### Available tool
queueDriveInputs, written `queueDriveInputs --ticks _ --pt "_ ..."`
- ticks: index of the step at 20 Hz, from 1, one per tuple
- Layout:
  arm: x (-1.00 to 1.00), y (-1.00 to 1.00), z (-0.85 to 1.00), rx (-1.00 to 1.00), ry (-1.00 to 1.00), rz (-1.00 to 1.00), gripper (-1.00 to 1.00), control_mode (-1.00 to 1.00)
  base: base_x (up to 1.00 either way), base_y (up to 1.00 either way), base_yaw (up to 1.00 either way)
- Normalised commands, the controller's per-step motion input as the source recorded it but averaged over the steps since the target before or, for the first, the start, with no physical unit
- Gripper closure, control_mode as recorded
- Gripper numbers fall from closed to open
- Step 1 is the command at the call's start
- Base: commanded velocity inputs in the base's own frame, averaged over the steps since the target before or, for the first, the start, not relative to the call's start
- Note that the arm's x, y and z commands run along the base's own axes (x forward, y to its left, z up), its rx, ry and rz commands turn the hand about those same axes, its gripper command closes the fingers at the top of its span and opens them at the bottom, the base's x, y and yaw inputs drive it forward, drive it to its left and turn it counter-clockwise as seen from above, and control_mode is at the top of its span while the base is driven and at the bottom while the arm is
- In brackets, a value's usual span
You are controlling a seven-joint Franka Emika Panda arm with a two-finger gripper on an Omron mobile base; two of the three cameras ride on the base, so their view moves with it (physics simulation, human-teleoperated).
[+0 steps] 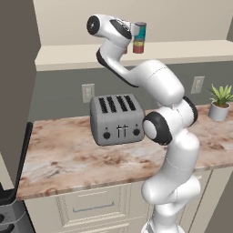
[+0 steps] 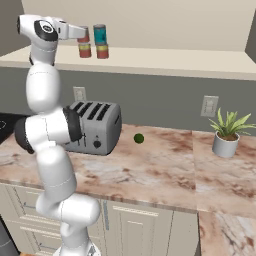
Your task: Stack two cans on top of the other two cans in the cabinet.
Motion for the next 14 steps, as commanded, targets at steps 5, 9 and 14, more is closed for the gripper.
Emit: queueDriveInputs --ticks 5,9,14 --pt "0.14 0.0 -0.01 0.0 0.0 0.0 1.0 -1.0 0.0 0.0 0.0" --pt "0.02 0.03 -0.13 0.0 0.0 0.0 1.0 -1.0 0.0 0.0 0.0" --pt "0.0 0.01 -0.13 0.0 0.0 0.0 1.0 -1.0 0.0 0.0 0.0"
